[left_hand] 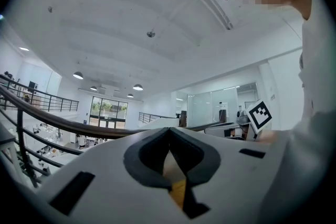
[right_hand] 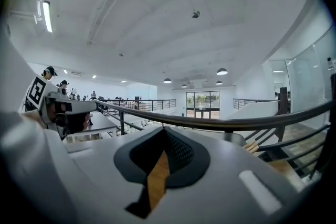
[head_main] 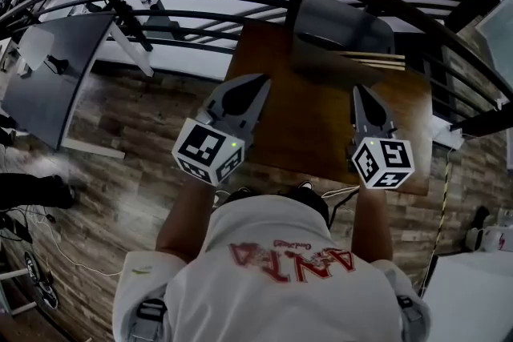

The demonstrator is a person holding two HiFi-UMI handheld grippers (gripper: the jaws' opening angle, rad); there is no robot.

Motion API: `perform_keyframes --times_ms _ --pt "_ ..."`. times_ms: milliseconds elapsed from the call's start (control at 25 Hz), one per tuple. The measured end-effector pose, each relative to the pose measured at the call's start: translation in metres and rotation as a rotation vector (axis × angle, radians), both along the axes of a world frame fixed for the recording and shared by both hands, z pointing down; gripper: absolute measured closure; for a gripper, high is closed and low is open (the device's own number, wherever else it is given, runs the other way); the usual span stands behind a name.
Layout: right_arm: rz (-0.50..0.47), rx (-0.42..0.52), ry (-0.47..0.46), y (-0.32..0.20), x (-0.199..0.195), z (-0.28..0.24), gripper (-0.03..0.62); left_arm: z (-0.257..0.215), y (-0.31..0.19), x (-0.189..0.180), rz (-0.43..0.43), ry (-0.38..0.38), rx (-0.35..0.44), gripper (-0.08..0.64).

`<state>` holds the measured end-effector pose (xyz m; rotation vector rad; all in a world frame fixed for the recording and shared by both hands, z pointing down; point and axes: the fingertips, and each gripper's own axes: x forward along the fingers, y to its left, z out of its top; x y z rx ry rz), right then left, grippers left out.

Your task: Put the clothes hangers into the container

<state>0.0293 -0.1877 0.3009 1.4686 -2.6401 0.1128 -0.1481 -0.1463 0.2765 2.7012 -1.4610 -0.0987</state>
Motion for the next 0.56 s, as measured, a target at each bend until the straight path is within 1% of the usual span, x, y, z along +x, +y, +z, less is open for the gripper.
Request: perform_keyframes --times_ms 120,280,560 --pt "-0.002 0.004 0.008 0.007 0.001 -0.001 0.591 -0.001 0.007 0.002 0.002 -0.002 0.003 0.551" --pt "-0.008 0.007 0.020 0.005 -0.008 -0.003 0.591 -0.003 0.009 -0.006 -0.004 0.001 0.007 0.551" --pt "-0.017 -0.005 0.019 -0.023 -0.001 -0.008 0.591 -0.007 -0.017 0.002 -0.008 -0.010 -0.005 0.551"
